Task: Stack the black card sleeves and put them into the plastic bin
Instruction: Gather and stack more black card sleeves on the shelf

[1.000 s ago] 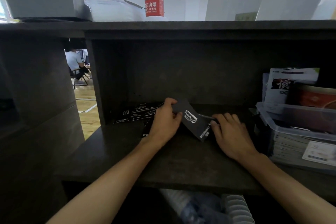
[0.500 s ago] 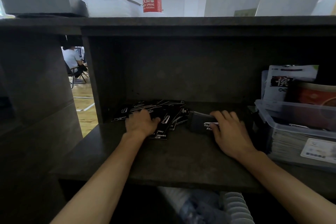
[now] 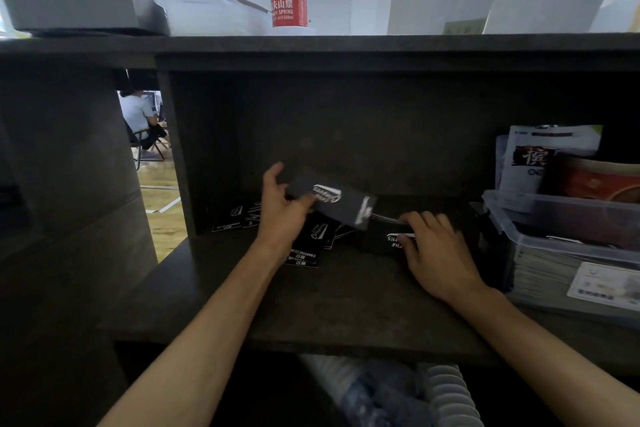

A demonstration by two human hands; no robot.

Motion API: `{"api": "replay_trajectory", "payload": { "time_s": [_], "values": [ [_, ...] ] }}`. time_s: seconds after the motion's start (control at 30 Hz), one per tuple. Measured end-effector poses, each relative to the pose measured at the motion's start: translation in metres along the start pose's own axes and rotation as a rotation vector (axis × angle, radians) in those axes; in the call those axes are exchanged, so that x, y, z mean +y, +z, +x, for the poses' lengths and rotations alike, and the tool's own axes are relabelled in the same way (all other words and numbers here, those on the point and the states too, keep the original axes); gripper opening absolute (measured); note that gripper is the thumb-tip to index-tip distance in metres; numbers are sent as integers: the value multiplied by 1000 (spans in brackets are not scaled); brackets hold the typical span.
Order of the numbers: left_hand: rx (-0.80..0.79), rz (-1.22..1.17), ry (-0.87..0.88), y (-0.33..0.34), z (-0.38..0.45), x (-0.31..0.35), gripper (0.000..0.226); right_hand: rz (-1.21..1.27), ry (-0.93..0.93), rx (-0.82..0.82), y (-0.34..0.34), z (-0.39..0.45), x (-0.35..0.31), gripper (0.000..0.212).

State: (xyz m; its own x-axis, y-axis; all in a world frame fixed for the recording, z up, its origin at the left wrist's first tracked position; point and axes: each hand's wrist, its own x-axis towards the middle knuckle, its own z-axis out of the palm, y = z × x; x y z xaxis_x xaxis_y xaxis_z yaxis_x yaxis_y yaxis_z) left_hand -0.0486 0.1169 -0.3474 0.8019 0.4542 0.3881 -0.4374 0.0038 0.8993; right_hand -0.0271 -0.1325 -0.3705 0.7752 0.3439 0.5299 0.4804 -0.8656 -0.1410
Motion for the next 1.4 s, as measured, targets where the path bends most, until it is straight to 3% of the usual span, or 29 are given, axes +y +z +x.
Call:
{"api": "replay_trajectory", "payload": {
  "time_s": [0.23, 0.33, 0.4, 0.5, 0.6, 0.67, 0.77, 0.87, 1.17, 1.3, 1.4],
  "values": [
    [-264, 725, 266, 27, -26, -14, 29, 71, 21, 17, 0, 1, -1, 37],
    [-368, 1130, 451, 39, -35, -22, 38, 22, 18, -1, 1, 1, -1, 38],
    [-371, 1181, 523, 37, -35, -19, 37, -19, 11, -8, 1, 0, -1, 39],
    [-188, 1166, 410, 14, -24, -12, 28, -18, -17, -12, -1, -1, 0, 34],
    [-173, 1411, 77, -5, -16, -9, 48, -16, -28, -8, 0, -1, 0, 31],
    [-202, 1393, -51, -7, -12, -8, 52, -6, -23, -7, 0, -1, 0, 30],
    [-140, 1215, -111, -7, -9, -5, 43, 0, -14, 1, 1, -1, 1, 29],
    [-49, 1039, -128, -10, -6, -4, 29, -1, -13, 9, 1, -1, 1, 29],
    [60, 914, -39, -20, 0, -8, 7, -8, -14, 11, 1, 0, 1, 28],
    [112, 826, -4, -24, 5, -8, 19, -13, -26, 7, 0, 0, 1, 28],
    [111, 513, 0, -20, 6, -6, 31, -5, -31, -3, 0, 0, 1, 30]
  ]
}}
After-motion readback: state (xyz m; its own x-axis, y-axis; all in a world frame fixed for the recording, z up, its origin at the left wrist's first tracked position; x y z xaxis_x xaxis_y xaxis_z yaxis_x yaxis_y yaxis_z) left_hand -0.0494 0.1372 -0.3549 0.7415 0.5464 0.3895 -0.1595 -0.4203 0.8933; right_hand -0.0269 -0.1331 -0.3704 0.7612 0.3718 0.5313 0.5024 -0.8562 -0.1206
